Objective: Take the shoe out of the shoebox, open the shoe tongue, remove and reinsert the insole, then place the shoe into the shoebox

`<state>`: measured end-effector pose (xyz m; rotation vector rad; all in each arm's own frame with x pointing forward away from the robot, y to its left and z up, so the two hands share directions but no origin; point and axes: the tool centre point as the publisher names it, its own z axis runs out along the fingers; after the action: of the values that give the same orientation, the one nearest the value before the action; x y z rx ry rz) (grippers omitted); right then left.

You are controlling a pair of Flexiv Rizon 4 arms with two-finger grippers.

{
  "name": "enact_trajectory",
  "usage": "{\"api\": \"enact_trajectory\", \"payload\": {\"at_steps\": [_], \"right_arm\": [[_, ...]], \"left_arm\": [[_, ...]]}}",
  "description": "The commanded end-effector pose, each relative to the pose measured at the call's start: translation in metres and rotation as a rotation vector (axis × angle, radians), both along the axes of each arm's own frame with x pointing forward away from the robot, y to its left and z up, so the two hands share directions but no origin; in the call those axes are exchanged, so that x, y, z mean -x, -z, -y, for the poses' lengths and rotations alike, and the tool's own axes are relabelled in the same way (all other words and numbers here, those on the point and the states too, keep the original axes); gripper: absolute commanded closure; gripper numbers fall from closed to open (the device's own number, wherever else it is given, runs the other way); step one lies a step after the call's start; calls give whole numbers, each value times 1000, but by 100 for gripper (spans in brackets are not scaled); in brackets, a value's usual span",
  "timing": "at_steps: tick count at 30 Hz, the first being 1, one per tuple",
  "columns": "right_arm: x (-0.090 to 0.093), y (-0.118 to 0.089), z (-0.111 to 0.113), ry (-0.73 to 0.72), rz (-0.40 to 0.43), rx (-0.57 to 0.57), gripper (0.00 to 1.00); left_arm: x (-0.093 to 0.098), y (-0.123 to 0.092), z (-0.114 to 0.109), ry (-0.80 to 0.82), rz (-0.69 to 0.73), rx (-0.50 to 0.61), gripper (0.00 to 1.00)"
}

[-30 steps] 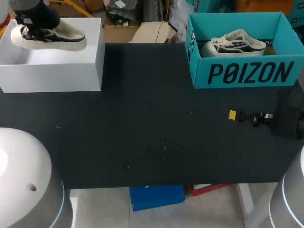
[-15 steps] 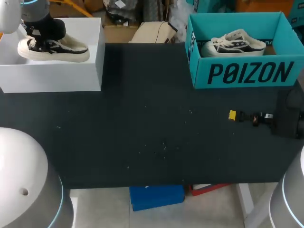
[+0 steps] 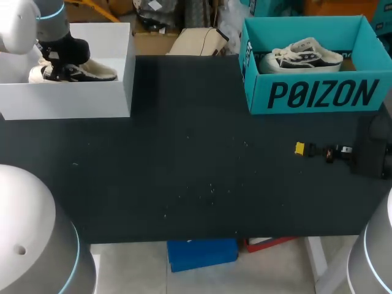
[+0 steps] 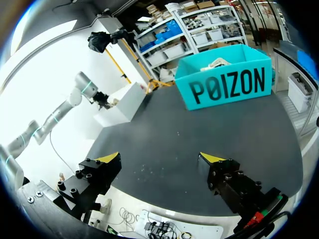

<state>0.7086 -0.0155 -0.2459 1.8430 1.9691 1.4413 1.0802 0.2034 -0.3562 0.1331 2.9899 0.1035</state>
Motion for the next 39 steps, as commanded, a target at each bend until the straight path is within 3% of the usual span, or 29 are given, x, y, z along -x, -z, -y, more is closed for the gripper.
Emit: {"api": "enact_trajectory", "payload": {"at_steps": [1, 2, 4, 6, 8, 12, 23, 24, 27, 28, 29, 33, 39], "right_arm": [[1, 0, 1, -1, 1, -2, 0], [1, 0, 1, -1, 1, -2, 0], [1, 0, 1, -1, 1, -2, 0], [1, 0, 1, -1, 1, -2, 0], [1, 0, 1, -1, 1, -2, 0], [1, 0, 1, -1, 1, -2, 0], [1, 0, 1, -1, 1, -2, 0], [1, 0, 1, -1, 1, -2, 0], [1, 0, 1, -1, 1, -2, 0], [1, 0, 1, -1, 1, -2, 0], [1, 0, 1, -1, 1, -2, 0], [1, 0, 1, -1, 1, -2, 0], [1, 0, 1, -1, 1, -2, 0]], "left_arm": [[-4, 4, 2, -3, -15, -9, 82], [-3, 5, 2, -3, -17, -10, 62], [-2, 3, 3, -1, -20, -10, 38], [0, -3, 4, -4, -29, -14, 40], [0, -12, 5, -18, -49, -27, 50], [2, -36, 12, -23, -66, -31, 58], [13, -103, 46, -31, -35, -67, 56], [15, -112, 54, -30, -35, -66, 52], [21, -124, 73, -20, -30, -67, 52], [23, -127, 80, -19, -28, -74, 51], [27, -129, 87, -18, -26, -74, 42], [42, -132, 115, -39, -11, -48, 0], [66, -121, 151, -143, 1, 4, 0]]}}
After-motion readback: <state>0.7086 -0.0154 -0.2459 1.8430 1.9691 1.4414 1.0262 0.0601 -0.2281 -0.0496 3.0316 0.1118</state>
